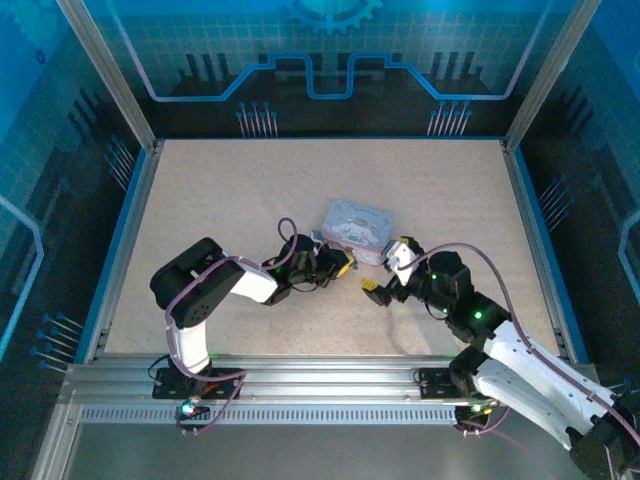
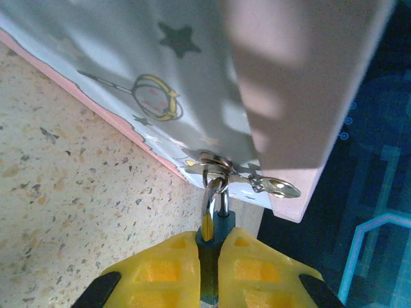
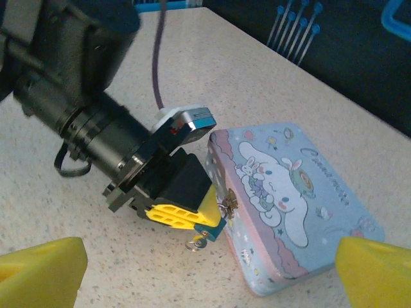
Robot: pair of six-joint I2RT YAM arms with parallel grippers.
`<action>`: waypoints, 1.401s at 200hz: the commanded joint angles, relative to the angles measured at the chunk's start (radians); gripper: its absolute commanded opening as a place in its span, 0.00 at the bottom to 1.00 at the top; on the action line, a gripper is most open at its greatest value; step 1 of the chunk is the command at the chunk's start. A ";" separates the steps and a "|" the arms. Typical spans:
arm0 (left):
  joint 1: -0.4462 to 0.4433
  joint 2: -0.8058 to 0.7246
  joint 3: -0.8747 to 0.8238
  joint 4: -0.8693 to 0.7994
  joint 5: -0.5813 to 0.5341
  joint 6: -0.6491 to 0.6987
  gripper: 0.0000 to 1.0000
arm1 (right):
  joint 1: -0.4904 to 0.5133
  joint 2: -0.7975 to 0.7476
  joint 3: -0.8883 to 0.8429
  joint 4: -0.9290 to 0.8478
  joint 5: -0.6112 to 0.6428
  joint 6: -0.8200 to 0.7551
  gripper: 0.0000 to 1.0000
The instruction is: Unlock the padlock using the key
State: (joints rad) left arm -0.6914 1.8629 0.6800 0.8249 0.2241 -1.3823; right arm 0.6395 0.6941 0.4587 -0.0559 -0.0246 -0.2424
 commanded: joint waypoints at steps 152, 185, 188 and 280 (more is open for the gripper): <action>-0.005 -0.067 -0.022 0.046 -0.002 -0.121 0.00 | 0.189 0.335 0.068 0.012 0.301 -0.626 0.98; -0.005 -0.062 -0.020 0.058 -0.001 -0.142 0.00 | 0.188 0.425 0.073 0.065 0.296 -0.646 0.91; -0.006 -0.062 -0.020 0.058 0.000 -0.144 0.00 | 0.188 0.433 0.073 0.069 0.295 -0.646 0.91; -0.006 -0.041 -0.022 0.097 0.009 -0.185 0.00 | 0.134 0.594 0.104 0.194 0.247 -0.643 0.60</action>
State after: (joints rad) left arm -0.6914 1.8370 0.6647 0.8448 0.2241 -1.5455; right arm 0.7982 1.2644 0.5255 0.0788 0.2497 -0.8742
